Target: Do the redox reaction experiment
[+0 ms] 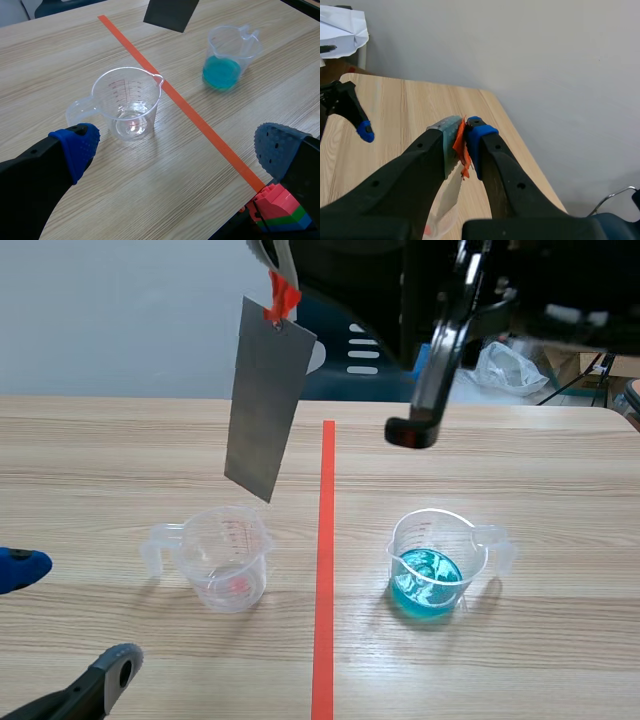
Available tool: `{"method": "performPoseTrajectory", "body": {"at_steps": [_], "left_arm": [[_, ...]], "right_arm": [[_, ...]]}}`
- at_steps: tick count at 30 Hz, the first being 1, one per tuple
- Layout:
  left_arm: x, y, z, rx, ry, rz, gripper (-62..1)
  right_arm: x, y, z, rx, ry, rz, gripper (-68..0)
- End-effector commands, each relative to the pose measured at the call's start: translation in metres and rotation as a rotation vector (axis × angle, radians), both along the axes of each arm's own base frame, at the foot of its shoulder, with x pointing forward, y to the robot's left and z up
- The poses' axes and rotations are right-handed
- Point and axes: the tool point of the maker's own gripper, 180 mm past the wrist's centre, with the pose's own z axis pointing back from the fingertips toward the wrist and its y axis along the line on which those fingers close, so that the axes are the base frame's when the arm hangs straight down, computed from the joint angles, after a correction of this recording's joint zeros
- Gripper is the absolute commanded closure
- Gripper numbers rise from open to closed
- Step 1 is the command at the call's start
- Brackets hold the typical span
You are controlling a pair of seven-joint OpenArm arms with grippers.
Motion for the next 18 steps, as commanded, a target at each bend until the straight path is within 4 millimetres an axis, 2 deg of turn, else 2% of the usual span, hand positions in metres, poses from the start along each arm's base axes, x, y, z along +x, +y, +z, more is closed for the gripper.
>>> {"method": "performPoseTrajectory", "body": {"at_steps": [1, 9, 18], "left_arm": [[0.001, -0.003, 0.009, -0.024, -0.02, 0.001, -62.3], [0.001, -0.003, 0.009, -0.024, -0.02, 0.001, -62.3], [0.001, -0.003, 0.009, -0.024, -0.019, 0.001, -62.3]], "right_arm": [[0.001, 0.001, 0.008, 0.016, -0.023, -0.001, -1.7], [-0.005, 0.023, -0.001, -0.001, -0.01, 0.054, -1.7], [0.005, 0.041, -0.03, -0.047, 0.041, 0.08, -1.7]]}}
